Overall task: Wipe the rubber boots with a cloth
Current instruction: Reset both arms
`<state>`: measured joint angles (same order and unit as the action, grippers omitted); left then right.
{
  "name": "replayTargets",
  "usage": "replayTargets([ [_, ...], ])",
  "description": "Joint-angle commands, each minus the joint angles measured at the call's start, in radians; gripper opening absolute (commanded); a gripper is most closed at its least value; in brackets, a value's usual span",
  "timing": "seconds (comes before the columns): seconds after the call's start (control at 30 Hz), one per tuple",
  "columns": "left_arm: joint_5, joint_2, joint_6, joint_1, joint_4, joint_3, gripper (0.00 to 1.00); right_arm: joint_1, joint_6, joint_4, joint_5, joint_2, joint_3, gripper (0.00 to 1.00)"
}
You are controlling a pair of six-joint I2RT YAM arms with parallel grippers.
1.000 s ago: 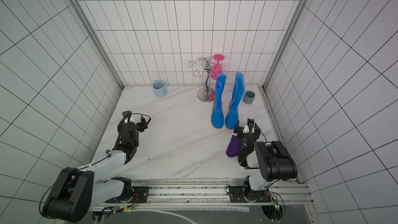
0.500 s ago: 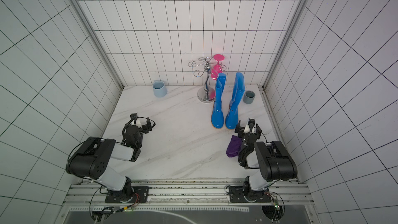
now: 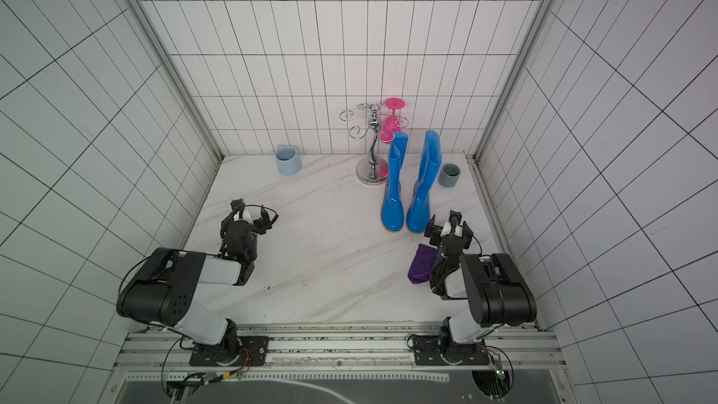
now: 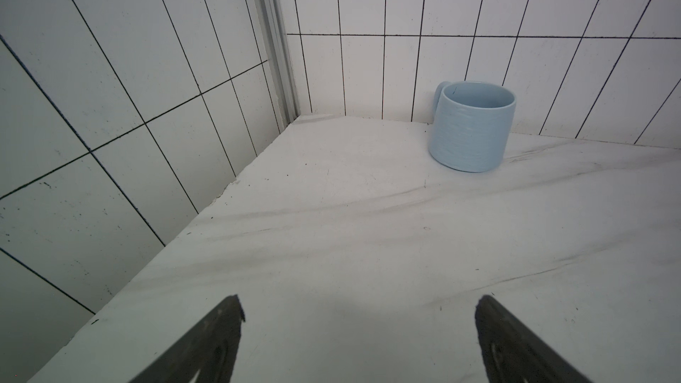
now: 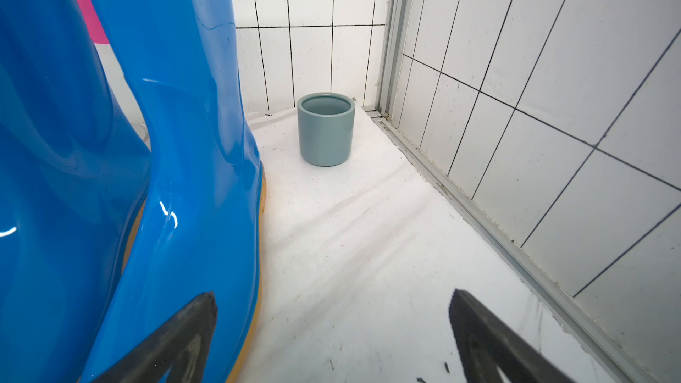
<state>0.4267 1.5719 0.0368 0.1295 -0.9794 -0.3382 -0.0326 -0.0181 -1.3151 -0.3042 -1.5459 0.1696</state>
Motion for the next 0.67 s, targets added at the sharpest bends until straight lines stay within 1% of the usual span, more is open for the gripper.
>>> replayTargets([
  [0.0,0.018,-0.013,-0.003,0.004,-0.001,-0.015,0.98,0.007,-0.003,-0.009,-0.004,-0.003,0.054,1.00],
  [0.4,0.018,-0.013,-0.002,0.005,-0.001,-0.016,0.98,0.009,-0.004,0.000,0.000,-0.006,0.061,1.00],
  [0.53,0.018,-0.012,-0.003,0.003,-0.001,-0.016,0.98,0.029,-0.012,0.027,0.045,-0.005,0.073,1.00],
  [0.63,0.018,-0.012,-0.003,0.003,-0.001,-0.016,0.98,0.031,-0.013,0.019,0.045,-0.002,0.066,1.00],
])
